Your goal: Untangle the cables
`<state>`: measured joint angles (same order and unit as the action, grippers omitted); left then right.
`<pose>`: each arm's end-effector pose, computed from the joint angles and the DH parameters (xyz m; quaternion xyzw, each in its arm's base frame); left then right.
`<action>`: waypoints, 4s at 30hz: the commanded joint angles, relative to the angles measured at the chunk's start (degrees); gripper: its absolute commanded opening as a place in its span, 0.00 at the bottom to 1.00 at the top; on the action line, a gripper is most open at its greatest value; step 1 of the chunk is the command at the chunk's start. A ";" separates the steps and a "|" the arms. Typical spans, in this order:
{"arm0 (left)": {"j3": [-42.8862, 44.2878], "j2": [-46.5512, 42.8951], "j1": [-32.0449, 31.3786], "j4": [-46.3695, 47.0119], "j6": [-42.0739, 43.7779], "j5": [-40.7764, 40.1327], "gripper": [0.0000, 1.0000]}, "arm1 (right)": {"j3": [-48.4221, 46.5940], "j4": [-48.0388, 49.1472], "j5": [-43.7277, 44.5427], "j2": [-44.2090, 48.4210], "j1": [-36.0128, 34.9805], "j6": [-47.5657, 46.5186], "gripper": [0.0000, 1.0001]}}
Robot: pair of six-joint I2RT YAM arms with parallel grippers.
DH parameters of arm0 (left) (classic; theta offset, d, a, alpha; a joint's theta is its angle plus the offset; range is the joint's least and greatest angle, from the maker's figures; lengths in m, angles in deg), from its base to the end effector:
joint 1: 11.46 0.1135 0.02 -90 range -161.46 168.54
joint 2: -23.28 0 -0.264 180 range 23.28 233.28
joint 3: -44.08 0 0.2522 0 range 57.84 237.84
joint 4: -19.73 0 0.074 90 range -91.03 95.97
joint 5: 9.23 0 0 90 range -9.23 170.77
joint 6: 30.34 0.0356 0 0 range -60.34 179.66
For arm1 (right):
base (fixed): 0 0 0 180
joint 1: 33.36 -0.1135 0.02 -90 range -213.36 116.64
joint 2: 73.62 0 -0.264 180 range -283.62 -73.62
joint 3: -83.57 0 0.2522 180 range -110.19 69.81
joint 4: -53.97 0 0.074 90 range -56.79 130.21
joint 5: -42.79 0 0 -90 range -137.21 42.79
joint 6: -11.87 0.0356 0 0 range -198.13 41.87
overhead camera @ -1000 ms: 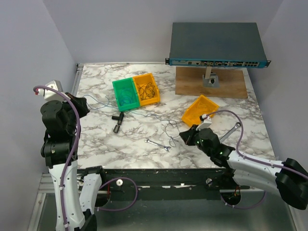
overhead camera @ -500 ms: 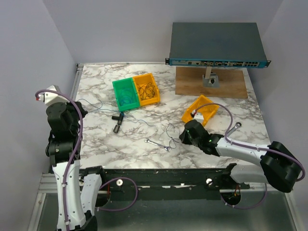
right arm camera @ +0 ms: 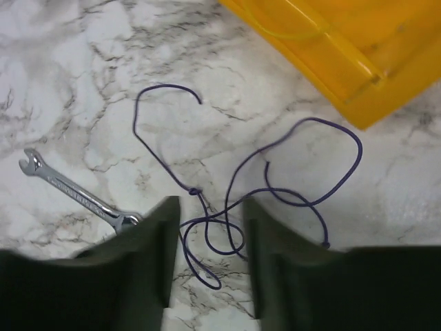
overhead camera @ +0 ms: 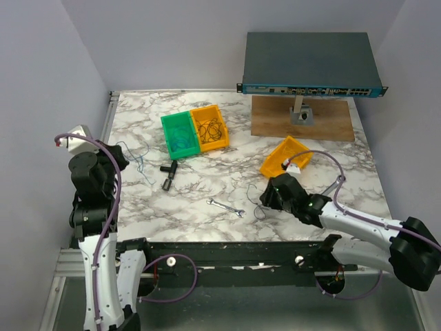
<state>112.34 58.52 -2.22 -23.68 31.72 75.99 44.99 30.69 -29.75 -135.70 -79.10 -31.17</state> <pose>0.1214 0.0228 0.3835 -0.2700 0.7190 -0.0723 0.6363 0.1483 0.1369 0.1675 0.0657 0.9183 0.1660 0.3534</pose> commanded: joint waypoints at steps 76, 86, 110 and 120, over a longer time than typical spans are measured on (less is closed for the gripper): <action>27.15 58.85 -11.70 11.09 -7.17 3.63 0.00 | -47.44 -9.38 2.23 -17.24 -7.84 -24.29 0.01; 43.23 76.92 -15.63 -5.42 -4.33 -2.72 0.00 | -67.51 -7.52 4.56 -28.09 -5.34 -27.98 0.01; 62.91 90.19 -22.24 -21.68 8.93 -23.98 0.00 | -96.15 4.37 2.29 -66.49 3.76 -36.06 0.01; 67.80 95.49 -21.47 -24.14 4.22 -14.12 0.09 | -96.71 5.14 -6.20 -76.50 4.65 -34.82 0.01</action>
<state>175.84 150.91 -24.80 -43.35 39.11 58.18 -50.26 34.27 -29.32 -208.66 -74.99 -66.40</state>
